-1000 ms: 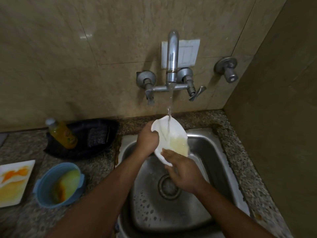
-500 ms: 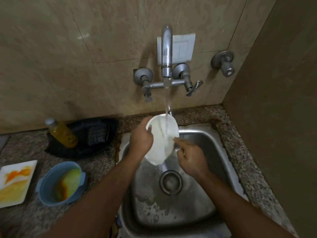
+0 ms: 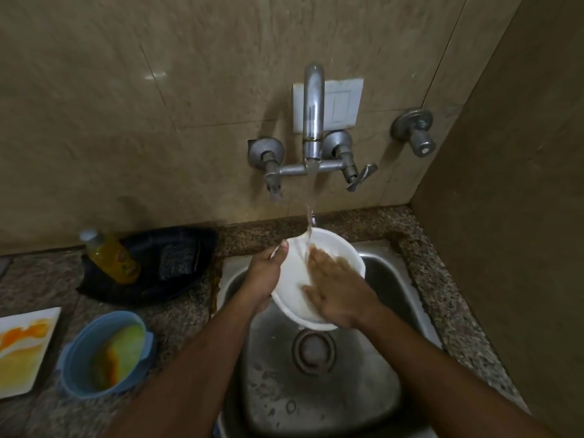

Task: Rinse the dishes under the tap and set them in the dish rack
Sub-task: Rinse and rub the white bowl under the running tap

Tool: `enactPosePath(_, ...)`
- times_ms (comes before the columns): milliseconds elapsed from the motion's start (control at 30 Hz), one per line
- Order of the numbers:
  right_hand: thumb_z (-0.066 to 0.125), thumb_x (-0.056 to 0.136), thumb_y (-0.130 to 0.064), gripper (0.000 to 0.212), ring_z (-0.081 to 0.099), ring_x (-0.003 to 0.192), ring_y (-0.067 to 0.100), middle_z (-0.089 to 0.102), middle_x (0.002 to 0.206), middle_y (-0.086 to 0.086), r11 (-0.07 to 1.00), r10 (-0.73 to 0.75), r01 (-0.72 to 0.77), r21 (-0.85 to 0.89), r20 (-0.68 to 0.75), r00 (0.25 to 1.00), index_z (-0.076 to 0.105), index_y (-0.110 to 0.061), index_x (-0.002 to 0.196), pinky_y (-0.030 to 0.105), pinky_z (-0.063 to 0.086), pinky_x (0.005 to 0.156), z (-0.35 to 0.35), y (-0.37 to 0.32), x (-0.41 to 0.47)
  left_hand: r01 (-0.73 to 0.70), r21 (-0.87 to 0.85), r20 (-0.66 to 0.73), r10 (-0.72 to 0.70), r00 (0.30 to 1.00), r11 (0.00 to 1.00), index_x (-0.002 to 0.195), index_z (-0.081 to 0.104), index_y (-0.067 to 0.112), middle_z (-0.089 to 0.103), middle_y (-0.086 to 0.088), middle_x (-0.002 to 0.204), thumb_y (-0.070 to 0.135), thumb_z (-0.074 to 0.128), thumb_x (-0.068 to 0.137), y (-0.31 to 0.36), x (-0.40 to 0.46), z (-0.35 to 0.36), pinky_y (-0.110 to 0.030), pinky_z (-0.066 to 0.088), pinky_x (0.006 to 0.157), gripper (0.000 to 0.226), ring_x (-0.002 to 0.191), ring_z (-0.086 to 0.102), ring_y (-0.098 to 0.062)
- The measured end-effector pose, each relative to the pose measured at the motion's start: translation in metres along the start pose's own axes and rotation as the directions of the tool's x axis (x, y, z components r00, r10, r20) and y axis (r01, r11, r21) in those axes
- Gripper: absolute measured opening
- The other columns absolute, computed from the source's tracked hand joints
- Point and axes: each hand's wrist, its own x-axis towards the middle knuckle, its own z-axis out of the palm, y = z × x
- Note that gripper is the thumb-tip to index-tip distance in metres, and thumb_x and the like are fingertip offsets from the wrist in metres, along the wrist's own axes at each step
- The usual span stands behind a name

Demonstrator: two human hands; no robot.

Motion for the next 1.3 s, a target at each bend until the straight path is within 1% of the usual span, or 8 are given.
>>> enactPosePath(233,0.026,0.102,-0.045,0.068,-0.002,0.151,0.012,-0.004,0.165,0.0,0.959,-0.267,0.271,0.088,-0.053,0.962,-0.003,-0.018,0.157,0.027,-0.002,0.12,-0.008,-0.024,-0.005,0.004,-0.012,-0.003,-0.005,1.0,1.0,0.103,0.072,0.027,0.075,0.0,0.103,0.063,0.056,0.085,0.005,0.013,0.003,-0.043,0.054,0.094,0.043,0.099,0.07,-0.021)
enactPosePath(467,0.022,0.095,-0.057,0.081,-0.015,0.149,0.02,-0.013,0.163,0.005,0.986,-0.126,0.141,0.086,-0.158,0.979,-0.005,-0.012,0.156,0.04,-0.002,0.122,0.008,-0.049,0.011,-0.127,-0.065,-0.04,0.125,0.991,0.99,0.111,0.068,0.023,0.069,0.009,0.105,0.041,0.052,0.098,0.03,0.021,0.014,-0.02,0.048,0.078,0.028,0.096,0.063,-0.004)
enactPosePath(600,0.048,0.092,-0.048,0.083,-0.003,0.148,0.009,-0.004,0.163,-0.002,0.959,-0.28,0.276,-0.067,-0.073,0.957,0.003,-0.023,0.157,0.036,0.004,0.122,0.006,0.001,-0.009,-0.108,-0.161,-0.093,0.094,0.991,0.981,0.11,0.071,0.025,0.074,0.002,0.107,0.051,0.056,0.09,0.014,0.022,0.007,-0.041,0.055,0.091,0.036,0.103,0.068,-0.021)
enactPosePath(733,0.055,0.091,-0.04,0.092,-0.005,0.151,0.027,-0.008,0.163,0.013,0.994,-0.092,0.084,-0.064,-0.121,0.988,-0.005,-0.012,0.156,0.044,0.006,0.123,0.006,-0.009,0.006,-0.084,-0.188,-0.114,0.063,0.991,0.979,0.121,0.065,0.025,0.069,0.0,0.12,0.046,0.052,0.096,0.006,0.017,0.025,-0.042,0.052,0.096,0.036,0.108,0.064,-0.02)
enactPosePath(900,0.051,0.095,-0.007,0.069,0.021,0.148,0.016,0.018,0.162,0.001,0.974,-0.224,0.228,0.009,-0.145,0.964,0.02,-0.02,0.156,0.037,0.015,0.122,0.0,0.0,0.0,-0.01,-0.377,0.01,0.015,1.0,0.926,0.122,0.054,0.012,0.065,-0.015,0.12,0.024,0.049,0.1,0.006,0.019,0.013,-0.038,0.055,0.072,0.025,0.103,0.064,-0.03)
enactPosePath(1033,0.07,0.073,-0.009,0.062,0.06,0.121,0.015,0.06,0.136,0.001,0.875,-0.479,0.448,-0.186,-0.182,0.859,0.06,-0.019,0.134,0.036,0.053,0.095,-0.006,0.023,-0.017,0.101,-0.232,0.244,-0.042,0.969,0.967,0.122,0.06,0.009,0.07,-0.018,0.113,0.038,0.058,0.093,0.026,0.022,-0.008,-0.047,0.056,0.08,0.041,0.102,0.067,-0.036)
enactPosePath(1133,0.047,0.085,-0.017,0.051,0.057,0.125,0.014,0.057,0.139,-0.005,0.79,-0.596,0.546,-0.277,-0.138,0.791,0.059,-0.024,0.134,0.032,0.05,0.097,-0.007,0.021,-0.022,0.095,-0.008,0.3,-0.089,0.95,0.995,0.111,0.07,0.008,0.074,-0.014,0.104,0.041,0.065,0.089,0.049,0.032,-0.016,-0.043,0.055,0.087,0.04,0.094,0.071,-0.029)
enactPosePath(1300,0.071,0.076,-0.022,0.08,0.035,0.143,0.023,0.029,0.159,0.006,0.86,-0.439,0.43,-0.274,0.031,0.898,0.038,-0.026,0.149,0.04,0.028,0.115,-0.004,0.026,-0.015,-0.069,0.118,0.065,0.062,0.996,0.991,0.1,0.075,0.013,0.075,-0.006,0.089,0.022,0.069,0.09,0.038,0.032,-0.007,-0.038,0.056,0.081,0.015,0.084,0.07,-0.025)
